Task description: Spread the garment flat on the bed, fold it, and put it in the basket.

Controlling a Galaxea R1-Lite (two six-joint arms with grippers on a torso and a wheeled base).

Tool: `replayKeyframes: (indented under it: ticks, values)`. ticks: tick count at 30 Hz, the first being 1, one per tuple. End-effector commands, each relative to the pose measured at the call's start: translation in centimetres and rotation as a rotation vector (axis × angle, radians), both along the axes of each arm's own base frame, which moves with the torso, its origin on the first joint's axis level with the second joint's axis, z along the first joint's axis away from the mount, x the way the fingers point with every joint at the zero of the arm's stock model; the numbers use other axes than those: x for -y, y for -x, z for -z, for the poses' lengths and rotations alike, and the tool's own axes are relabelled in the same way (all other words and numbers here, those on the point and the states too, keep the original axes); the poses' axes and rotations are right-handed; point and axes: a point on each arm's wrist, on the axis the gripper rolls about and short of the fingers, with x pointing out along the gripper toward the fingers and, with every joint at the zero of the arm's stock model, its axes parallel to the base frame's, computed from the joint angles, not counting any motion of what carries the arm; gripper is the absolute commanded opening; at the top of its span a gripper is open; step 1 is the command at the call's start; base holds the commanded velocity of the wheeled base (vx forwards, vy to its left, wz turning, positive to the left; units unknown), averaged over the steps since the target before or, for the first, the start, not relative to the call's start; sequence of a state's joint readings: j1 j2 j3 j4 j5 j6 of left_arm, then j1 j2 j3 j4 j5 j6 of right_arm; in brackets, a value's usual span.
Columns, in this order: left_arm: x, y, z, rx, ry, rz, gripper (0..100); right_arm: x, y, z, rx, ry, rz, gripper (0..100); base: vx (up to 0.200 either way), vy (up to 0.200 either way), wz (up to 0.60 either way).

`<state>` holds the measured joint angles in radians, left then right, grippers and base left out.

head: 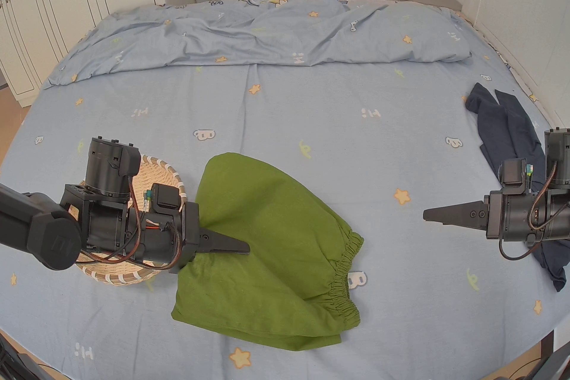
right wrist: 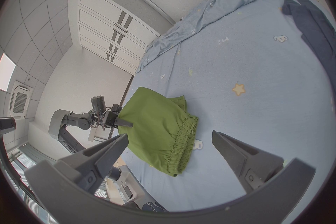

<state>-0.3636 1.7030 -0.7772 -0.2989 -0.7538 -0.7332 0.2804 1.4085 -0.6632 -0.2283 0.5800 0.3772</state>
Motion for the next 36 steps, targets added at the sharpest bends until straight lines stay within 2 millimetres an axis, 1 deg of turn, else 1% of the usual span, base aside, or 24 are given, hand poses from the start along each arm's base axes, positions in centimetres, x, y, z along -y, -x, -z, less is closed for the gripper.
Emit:
replayKeyframes:
  ticks: [1,2,4,6,9,12,14,15,20,26,27,28,29,30,32,34,36]
  values:
    - [0.3,1.2,-0.6,0.026,0.004,0.022,0,0.0,0.0,0.0,0.001,0.000,0.001,100,0.000,0.000,0.00]
    - [0.3,1.7,-0.8,0.041,0.003,0.035,0,0.0,0.0,0.0,0.001,0.000,0.000,100,0.000,0.000,0.00]
    - [0.2,3.1,-1.9,0.107,0.005,0.068,0,0.0,0.0,0.0,0.003,-0.001,0.000,100,0.000,0.000,0.00]
    - [-0.1,4.0,-2.4,0.161,0.001,0.087,0,0.0,0.0,0.0,0.003,-0.001,0.000,100,0.000,0.000,0.00]
    - [0.0,4.4,-3.4,0.193,0.001,0.102,0,0.0,0.0,-0.1,0.006,0.000,-0.001,100,0.000,0.000,0.00]
    - [0.8,4.3,-4.6,0.213,0.005,0.135,0,0.0,0.0,0.0,0.006,0.002,0.002,100,0.000,0.000,0.00]
    - [1.2,4.3,-5.0,0.227,0.002,0.153,0,0.0,0.0,0.0,0.006,0.002,0.003,100,0.000,0.000,0.00]
    - [1.6,4.3,-5.4,0.263,-0.006,0.185,0,0.0,0.2,-0.2,0.015,0.000,0.003,100,0.000,0.000,0.00]
    - [1.8,3.3,-6.7,0.392,-0.035,0.218,0,0.2,0.6,-0.8,0.040,-0.007,0.008,100,0.000,0.000,0.00]
    - [2.4,1.6,-10.0,0.505,0.004,0.198,0,0.2,0.6,-0.9,0.046,-0.008,0.008,100,0.000,0.000,0.00]
    - [2.4,1.5,-10.2,0.512,0.006,0.197,0,0.2,0.6,-0.9,0.046,-0.008,0.008,100,0.000,0.000,0.00]
    - [2.3,1.2,-11.1,0.541,0.013,0.184,0,0.2,0.6,-0.8,0.045,-0.008,0.008,100,0.000,0.000,0.00]
    - [2.1,0.9,-11.4,0.553,0.015,0.174,0,0.3,0.6,-0.8,0.043,-0.007,0.009,100,0.000,0.000,0.00]
    - [1.8,0.0,-11.5,0.560,0.011,0.151,0,0.3,0.6,-0.8,0.045,-0.008,0.009,100,0.000,0.000,0.00]
    - [1.3,-0.8,-11.9,0.573,0.011,0.130,0,0.2,0.6,-0.8,0.045,-0.006,0.010,100,0.000,0.000,0.00]
    - [1.1,-1.1,-12.1,0.587,0.007,0.115,0,0.2,0.6,-0.8,0.045,-0.006,0.008,100,0.000,0.000,0.00]
    - [-0.4,-1.9,-12.7,0.623,0.004,0.061,0,0.2,0.5,-0.6,0.041,-0.001,0.005,100,0.000,0.000,0.00]
